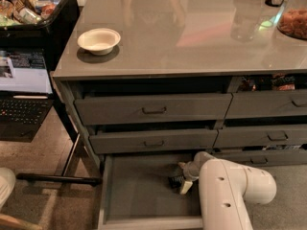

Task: Pick rxbar chocolate from bottom drawer and place on counter

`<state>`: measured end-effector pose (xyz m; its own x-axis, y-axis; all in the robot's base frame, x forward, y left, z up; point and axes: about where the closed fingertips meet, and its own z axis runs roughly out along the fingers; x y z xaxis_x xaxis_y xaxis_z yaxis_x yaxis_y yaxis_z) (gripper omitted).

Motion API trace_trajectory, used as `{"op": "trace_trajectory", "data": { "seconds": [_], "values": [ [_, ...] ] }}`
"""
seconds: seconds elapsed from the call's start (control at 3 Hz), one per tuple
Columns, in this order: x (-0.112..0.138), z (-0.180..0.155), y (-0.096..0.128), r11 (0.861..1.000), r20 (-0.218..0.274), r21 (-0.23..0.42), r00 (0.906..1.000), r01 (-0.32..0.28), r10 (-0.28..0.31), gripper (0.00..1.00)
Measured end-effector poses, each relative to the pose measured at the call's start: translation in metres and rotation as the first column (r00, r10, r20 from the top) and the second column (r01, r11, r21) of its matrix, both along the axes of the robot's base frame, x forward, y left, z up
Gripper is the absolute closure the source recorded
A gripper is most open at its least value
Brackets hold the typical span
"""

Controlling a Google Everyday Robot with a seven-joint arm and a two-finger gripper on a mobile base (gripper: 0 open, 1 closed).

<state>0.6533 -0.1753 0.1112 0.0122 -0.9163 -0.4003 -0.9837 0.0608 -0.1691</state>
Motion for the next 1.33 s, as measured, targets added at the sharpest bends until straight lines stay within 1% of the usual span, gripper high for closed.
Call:
{"op": "trace_trajectory", "data": {
  "seconds": [0.33, 1.0, 1.33],
  "values": [
    [0.000, 0.000, 0.000, 1.000, -0.003, -0.001, 1.0000, 0.001, -0.001, 0.41],
    [0.000, 0.012, 0.000, 1.000, -0.003, -0.001, 1.0000, 0.001, -0.001, 0.88],
    [-0.003, 0.018, -0.007, 1.000, 0.020, 0.025, 0.9998, 0.004, -0.005, 1.00]
  ]
}}
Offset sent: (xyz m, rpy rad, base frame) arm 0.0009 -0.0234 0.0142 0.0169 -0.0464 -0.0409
